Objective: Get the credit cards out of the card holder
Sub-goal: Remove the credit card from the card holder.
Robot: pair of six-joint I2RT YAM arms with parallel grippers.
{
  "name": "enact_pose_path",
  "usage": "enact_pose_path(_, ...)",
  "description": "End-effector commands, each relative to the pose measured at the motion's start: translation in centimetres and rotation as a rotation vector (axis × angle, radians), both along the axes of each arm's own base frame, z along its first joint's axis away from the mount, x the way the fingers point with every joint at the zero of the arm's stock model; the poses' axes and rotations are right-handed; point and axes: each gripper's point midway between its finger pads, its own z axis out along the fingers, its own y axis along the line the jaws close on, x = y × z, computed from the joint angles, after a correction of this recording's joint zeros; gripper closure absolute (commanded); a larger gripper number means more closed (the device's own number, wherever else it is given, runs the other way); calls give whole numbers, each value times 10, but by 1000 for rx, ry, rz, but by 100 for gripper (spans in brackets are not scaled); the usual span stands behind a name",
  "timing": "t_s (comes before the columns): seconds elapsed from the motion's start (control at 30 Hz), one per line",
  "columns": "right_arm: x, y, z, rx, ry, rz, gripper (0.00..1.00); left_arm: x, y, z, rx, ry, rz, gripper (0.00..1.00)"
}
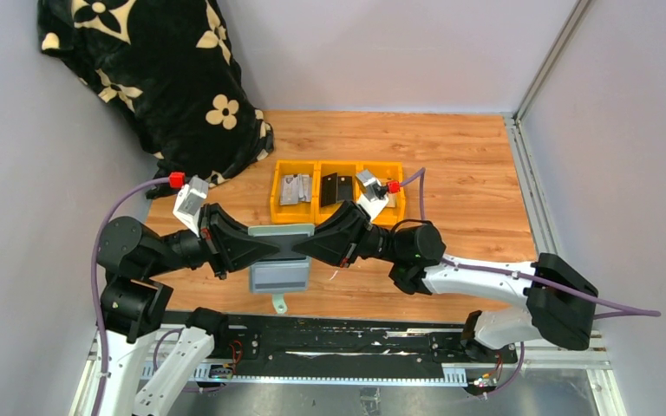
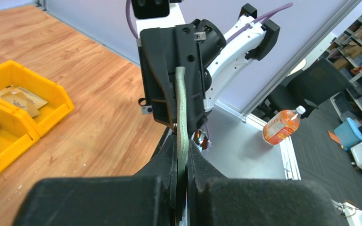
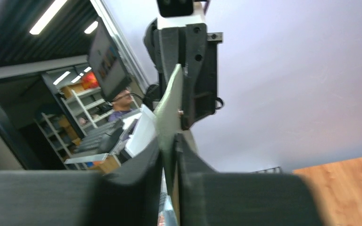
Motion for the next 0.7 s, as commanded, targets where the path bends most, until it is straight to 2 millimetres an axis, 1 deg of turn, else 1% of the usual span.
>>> enact_pose_path(0.0,-4,-9,24,79,-10,33,95,0,1,6,-14,-16,18,100)
enact_pose_path(0.03,-1,-8,22,64,1,27,100,0,1,6,-12,-14,19,100)
enact_pose_path(0.07,1,-8,19,47,8,22,100,0,1,4,-6,-6,18,100)
enact_pose_path(0.1,3,-7,15,24,20,20,100,-1,1,-1,7,8,8,95)
enact_pose_path(0.13,3,-7,11,-16,31,33,100,-4,0,-8,27,24,-21,81)
enact_pose_path(0.17,9,-2,1,-84,54,37,100,-8,-1,-16,52,35,-54,75)
enact_pose_path(0.2,4,-1,-4,-156,23,66,100,-12,-1,-26,83,49,-90,69)
enact_pose_path(0.23,3,3,-7,-233,-4,71,100,-15,-1,-35,111,62,-119,64)
enact_pose_path(0.27,1,6,-15,-311,-71,68,100,-18,-1,-43,138,76,-145,61)
enact_pose_path(0.3,-3,8,-23,-407,-79,99,100,-21,-1,-48,152,92,-171,60)
enact_pose_path(0.37,-7,11,-40,-561,-165,143,100,-24,-2,-52,154,122,-216,58)
enact_pose_path(0.4,-9,11,-45,-627,-185,177,100,-27,-2,-54,152,137,-245,58)
enact_pose_path(0.43,-12,8,-58,-723,-173,216,100,-28,-3,-57,150,159,-268,57)
enact_pose_path(0.47,-11,11,-55,-743,-201,228,100,-29,-3,-59,147,170,-283,57)
enact_pose_path(0.53,-15,12,-60,-814,-226,280,100,-28,-4,-64,150,175,-287,59)
enact_pose_path(0.57,-19,9,-66,-868,-223,310,100,-28,-4,-65,151,175,-288,60)
enact_pose_path(0.6,-20,12,-64,-887,-251,321,100,-29,-4,-65,149,173,-295,61)
enact_pose_path(0.67,-22,12,-68,-934,-281,340,100,-32,-3,-63,145,168,-308,62)
